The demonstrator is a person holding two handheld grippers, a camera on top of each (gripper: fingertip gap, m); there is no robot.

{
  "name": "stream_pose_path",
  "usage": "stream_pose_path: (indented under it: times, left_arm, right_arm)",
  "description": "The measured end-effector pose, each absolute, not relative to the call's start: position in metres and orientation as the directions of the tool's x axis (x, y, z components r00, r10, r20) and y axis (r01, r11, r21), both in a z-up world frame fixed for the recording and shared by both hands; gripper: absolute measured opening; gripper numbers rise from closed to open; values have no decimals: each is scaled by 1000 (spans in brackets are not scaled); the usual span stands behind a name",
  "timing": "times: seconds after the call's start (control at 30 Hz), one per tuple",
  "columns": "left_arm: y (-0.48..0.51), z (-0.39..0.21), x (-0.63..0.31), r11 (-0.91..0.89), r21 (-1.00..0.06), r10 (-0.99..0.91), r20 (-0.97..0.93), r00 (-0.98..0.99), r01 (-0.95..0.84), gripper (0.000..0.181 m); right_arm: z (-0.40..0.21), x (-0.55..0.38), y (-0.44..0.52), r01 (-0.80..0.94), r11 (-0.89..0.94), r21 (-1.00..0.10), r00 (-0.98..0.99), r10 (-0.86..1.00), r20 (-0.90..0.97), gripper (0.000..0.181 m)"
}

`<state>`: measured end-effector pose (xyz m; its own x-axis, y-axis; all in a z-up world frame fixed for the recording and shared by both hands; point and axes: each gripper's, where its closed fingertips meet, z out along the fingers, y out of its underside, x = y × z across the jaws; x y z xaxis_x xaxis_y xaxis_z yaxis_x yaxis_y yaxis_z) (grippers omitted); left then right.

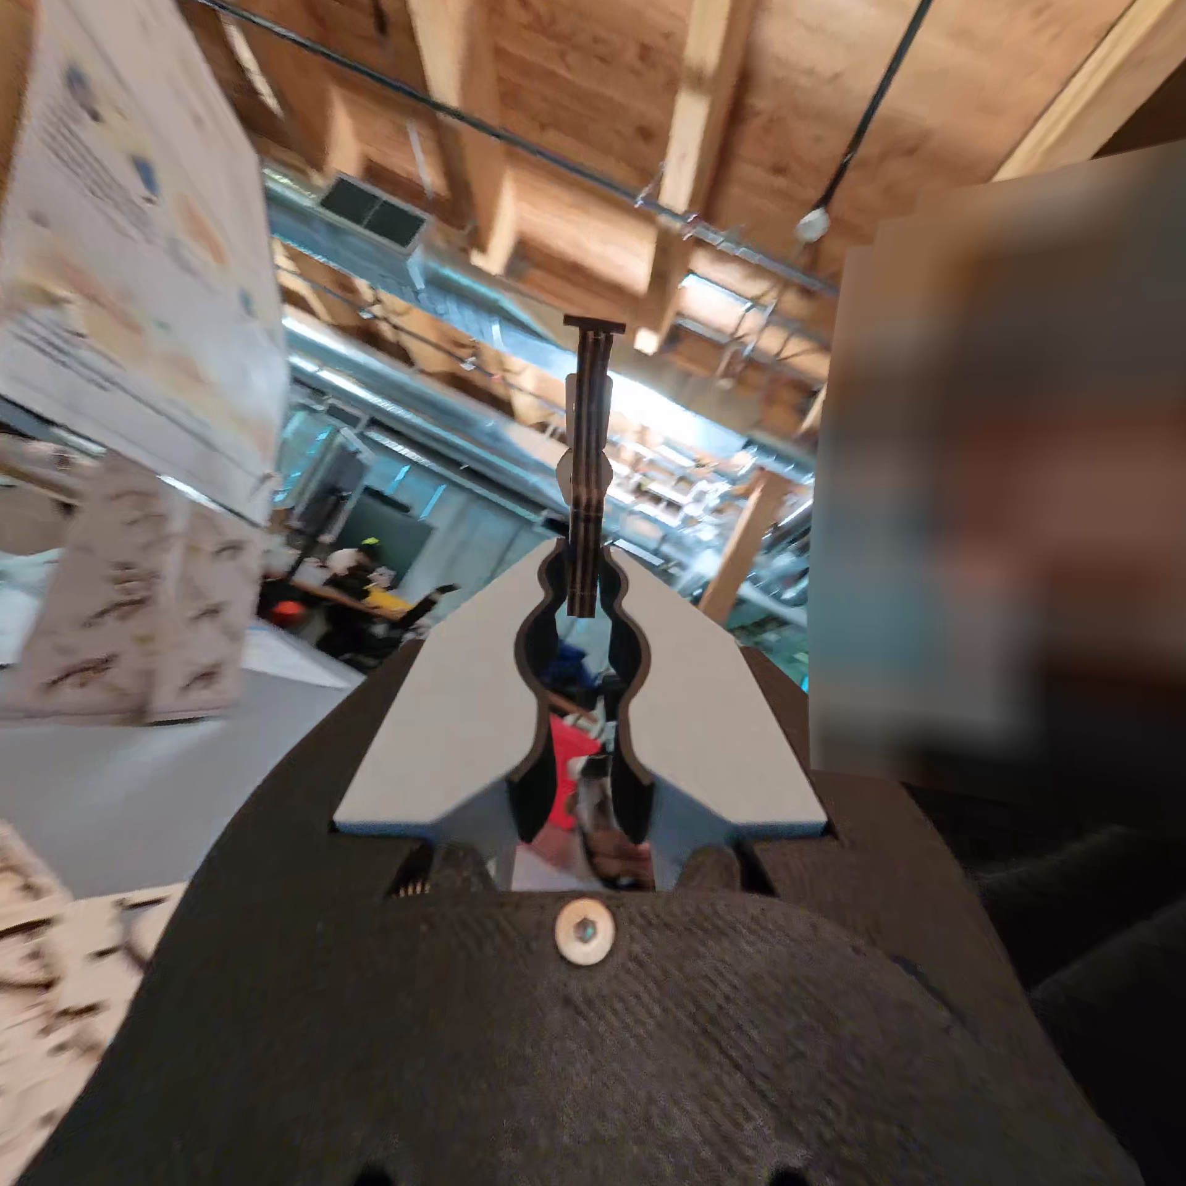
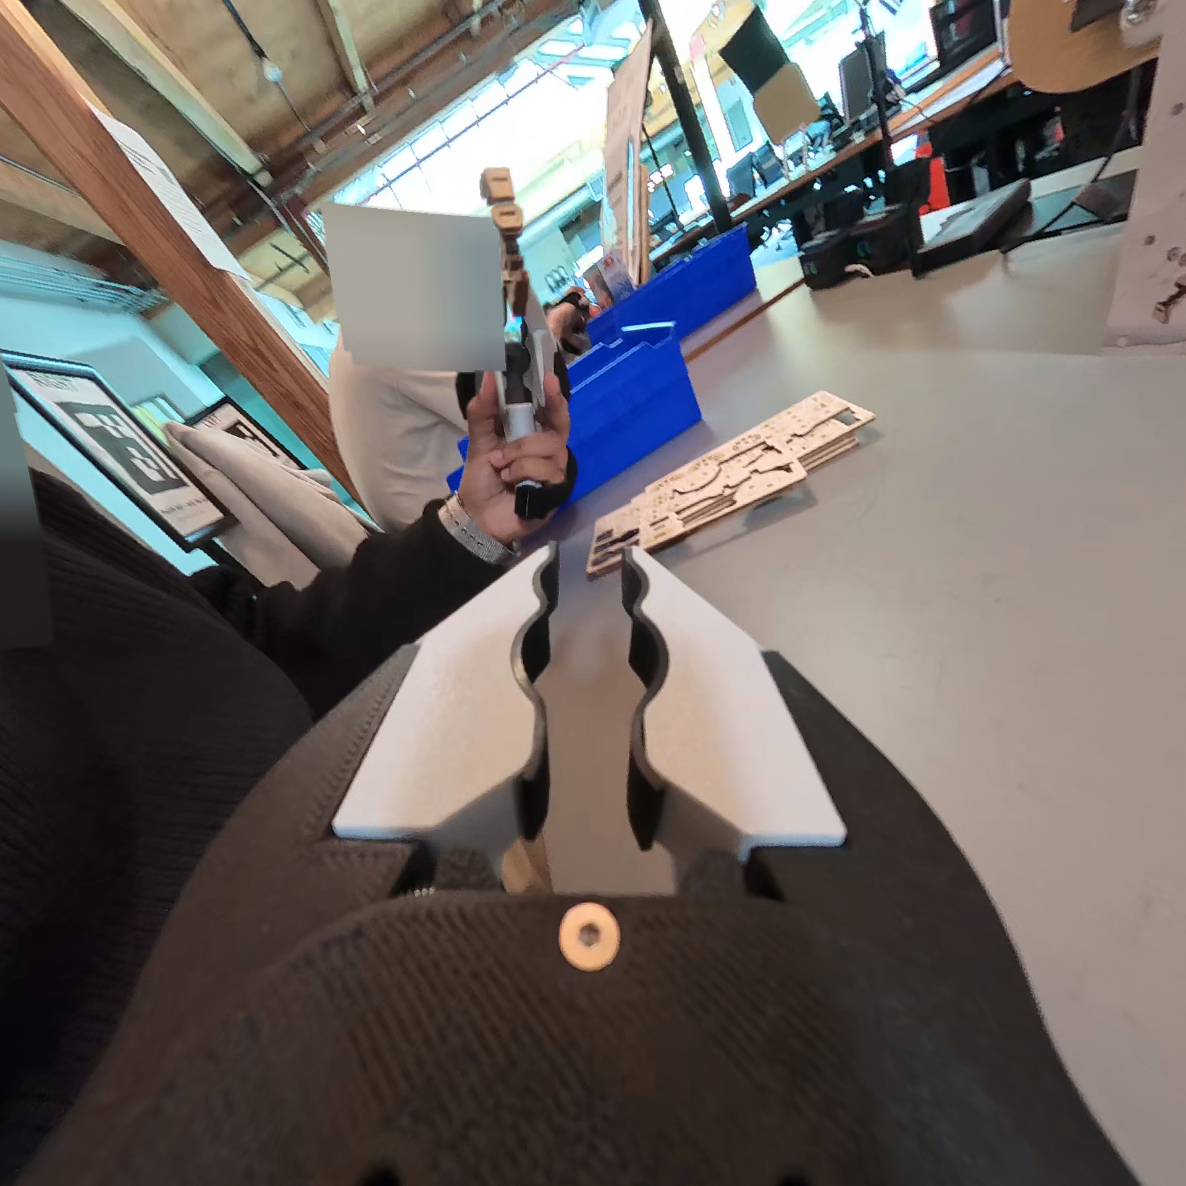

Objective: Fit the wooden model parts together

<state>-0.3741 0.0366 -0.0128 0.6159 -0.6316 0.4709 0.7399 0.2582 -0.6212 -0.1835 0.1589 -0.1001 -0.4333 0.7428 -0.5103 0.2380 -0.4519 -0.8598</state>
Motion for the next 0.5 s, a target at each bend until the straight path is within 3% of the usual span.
stream_pose_path:
  times: [0.23,0.5]
  left_arm:
    - [77,-39,-382,231,-771,-423,470,775,594,6]
    - [97,-46,-389,203,-805,-383,458,802,557,7]
  right_arm:
    - [-115,-176,163,268,-394,-879,-365,803,-471,18]
    - [-130,-169,168,309,-338,-889,-298,853,-428,17]
